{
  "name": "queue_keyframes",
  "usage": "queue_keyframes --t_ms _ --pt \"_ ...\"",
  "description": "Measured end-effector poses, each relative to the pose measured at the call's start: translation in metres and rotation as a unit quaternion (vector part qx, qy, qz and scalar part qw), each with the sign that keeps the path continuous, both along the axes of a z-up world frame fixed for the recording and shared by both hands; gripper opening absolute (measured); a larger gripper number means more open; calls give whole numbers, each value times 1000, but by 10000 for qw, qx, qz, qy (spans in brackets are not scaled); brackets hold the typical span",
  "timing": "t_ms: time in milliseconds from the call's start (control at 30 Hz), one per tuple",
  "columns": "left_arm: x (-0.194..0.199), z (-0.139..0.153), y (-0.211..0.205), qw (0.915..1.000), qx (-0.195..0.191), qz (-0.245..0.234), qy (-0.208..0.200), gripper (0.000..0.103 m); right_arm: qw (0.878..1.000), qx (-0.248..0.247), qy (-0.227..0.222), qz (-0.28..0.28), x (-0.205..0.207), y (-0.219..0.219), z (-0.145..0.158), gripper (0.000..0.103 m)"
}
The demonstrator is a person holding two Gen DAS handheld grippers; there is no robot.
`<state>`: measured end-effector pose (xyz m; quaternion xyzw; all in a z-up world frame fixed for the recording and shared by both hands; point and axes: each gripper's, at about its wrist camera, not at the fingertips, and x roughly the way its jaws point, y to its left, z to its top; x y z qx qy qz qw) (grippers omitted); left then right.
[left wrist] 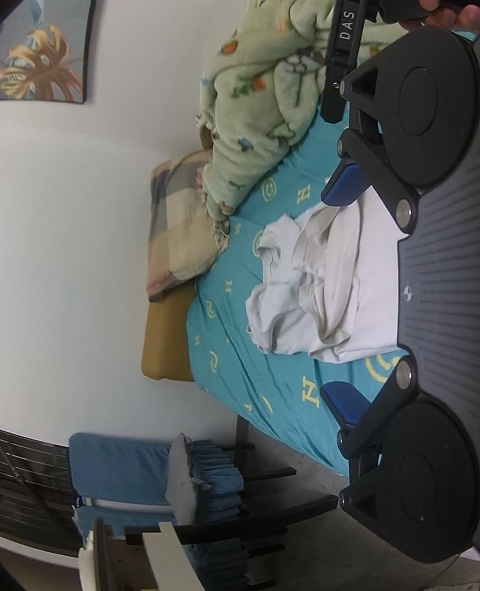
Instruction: Fold clothes
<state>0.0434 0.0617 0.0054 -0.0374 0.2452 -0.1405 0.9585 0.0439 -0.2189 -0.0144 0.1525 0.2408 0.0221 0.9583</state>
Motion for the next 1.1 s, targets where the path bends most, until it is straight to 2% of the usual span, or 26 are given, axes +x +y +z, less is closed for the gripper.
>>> queue_keyframes --t_ms 33,67,100,233,267,333,367,500,667,800,933,1000,1100 --pt "-8 1 0 10000 -8 -23 -17 102 10000 -40 -75 -6 -9 1 4 81" --pt "-15 2 -1 10000 -16 -57 -29 102 9999 -120 -110 -1 -15 3 7 73" --pt "-22 3 -2 9999 -24 -92 -42 102 9997 -186 -142 8 -21 5 9 58" --pt "-40 1 -8 9998 35 -177 -115 102 9997 -15 -170 148 -31 5 9 58" --pt "-42 0 -9 9997 49 -184 -125 102 9998 -4 -150 144 -31 5 9 60" --pt "-42 -4 -12 9997 110 -183 -95 103 9999 -9 -116 77 -31 4 8 87" --pt "-41 -7 -13 9997 140 -165 -60 103 9999 -11 -145 2 -32 3 7 90" --pt "-26 -20 -12 9996 32 -98 276 103 9998 20 -47 -178 -28 0 3 88" --pt "-4 -42 -6 9939 -414 -28 1025 102 9985 239 240 -430 -20 -9 -7 88" --pt "14 -65 4 9799 -1031 67 1708 102 9967 443 455 -507 -17 -13 -17 88" --pt "28 -92 15 9553 -1708 231 2403 102 9864 1356 785 -498 -15 -25 -35 88" --pt "34 -106 21 9390 -2071 320 2726 102 9724 2056 961 -535 -15 -34 -48 88" --pt "44 -125 26 9149 -2562 437 3088 101 9386 3149 1225 -692 -16 -46 -73 88"
